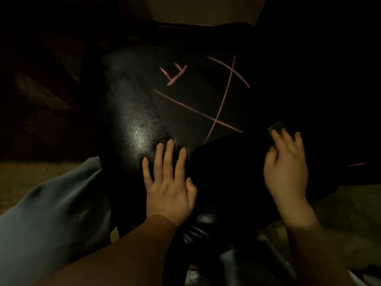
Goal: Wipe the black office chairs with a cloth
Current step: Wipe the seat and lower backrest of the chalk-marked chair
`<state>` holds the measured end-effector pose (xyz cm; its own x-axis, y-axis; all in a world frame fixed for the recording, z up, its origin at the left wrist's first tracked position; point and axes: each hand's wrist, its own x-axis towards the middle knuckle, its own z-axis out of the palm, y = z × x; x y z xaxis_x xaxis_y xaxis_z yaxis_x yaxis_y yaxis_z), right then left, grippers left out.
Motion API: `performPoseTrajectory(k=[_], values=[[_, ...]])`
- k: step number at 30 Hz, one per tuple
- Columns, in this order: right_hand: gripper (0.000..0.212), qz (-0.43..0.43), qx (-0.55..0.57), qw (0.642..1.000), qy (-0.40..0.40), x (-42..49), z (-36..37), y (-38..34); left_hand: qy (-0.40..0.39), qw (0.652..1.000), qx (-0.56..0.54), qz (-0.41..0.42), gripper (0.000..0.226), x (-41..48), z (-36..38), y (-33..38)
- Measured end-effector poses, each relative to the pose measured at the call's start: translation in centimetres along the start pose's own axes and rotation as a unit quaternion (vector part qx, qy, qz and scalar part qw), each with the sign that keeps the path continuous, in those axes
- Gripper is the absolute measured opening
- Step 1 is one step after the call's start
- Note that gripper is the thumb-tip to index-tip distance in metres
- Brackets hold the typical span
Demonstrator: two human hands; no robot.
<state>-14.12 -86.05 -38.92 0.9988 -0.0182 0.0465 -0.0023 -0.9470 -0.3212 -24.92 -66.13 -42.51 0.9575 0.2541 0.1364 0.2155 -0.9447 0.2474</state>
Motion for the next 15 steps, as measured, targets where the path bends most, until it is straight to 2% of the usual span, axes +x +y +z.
performPoseTrajectory(k=[3,8,15], values=[[0.043,-0.092,0.011,0.995,-0.033,-1.9,1.0,-2.8,0.0,1.0,0.002,-0.001,0.061,0.0,0.1,0.0],[0.049,-0.251,0.065,0.961,-0.1,-5.8,2.0,-8.0,0.004,1.0,0.008,0.002,0.064,0.1,0.2,-0.1],[0.047,-0.256,0.078,0.96,-0.085,-5.1,2.0,-7.3,0.003,1.0,0.017,0.003,0.064,0.0,0.1,-0.1]])
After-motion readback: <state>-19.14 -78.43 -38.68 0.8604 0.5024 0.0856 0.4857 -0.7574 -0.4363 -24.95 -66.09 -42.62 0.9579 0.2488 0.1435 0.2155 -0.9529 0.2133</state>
